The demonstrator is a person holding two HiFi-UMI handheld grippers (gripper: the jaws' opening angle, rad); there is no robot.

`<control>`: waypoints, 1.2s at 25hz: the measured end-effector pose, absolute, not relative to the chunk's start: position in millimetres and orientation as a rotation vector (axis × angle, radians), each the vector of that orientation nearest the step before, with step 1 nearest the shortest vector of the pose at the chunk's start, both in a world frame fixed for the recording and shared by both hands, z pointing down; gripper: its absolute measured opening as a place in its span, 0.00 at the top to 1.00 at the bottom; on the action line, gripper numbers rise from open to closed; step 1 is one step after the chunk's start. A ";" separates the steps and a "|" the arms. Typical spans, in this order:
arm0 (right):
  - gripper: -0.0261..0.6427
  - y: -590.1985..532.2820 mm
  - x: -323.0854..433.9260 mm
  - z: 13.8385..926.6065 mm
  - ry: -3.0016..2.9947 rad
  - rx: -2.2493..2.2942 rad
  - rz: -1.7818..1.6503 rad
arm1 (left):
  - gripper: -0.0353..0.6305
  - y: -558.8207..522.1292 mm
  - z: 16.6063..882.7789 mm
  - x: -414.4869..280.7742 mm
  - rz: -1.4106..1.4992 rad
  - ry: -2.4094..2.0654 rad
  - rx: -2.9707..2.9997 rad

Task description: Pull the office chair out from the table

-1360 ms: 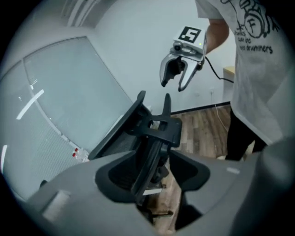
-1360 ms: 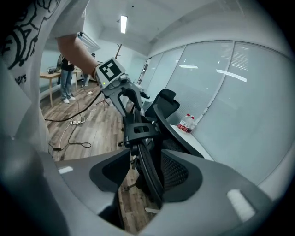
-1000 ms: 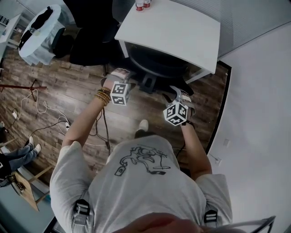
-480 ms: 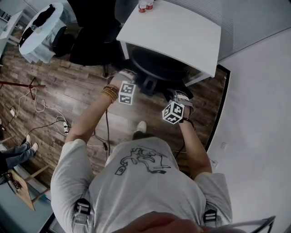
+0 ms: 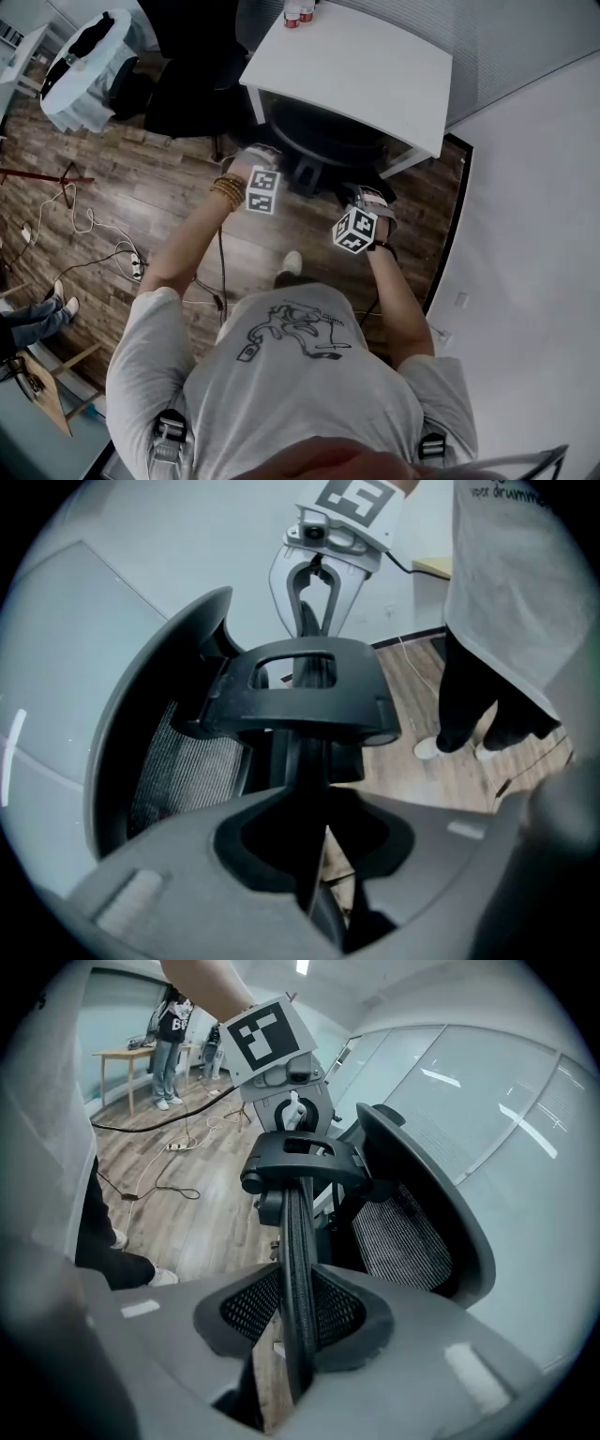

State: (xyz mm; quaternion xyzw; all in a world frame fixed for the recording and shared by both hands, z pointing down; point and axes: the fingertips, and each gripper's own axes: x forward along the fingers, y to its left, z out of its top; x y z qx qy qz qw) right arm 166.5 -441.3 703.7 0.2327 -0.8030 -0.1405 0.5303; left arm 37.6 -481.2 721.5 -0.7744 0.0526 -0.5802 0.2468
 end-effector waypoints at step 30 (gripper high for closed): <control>0.80 -345.2 151.5 705.9 -1.911 0.560 -0.325 | 0.79 -386.1 722.0 22.2 -1.574 0.172 -2.126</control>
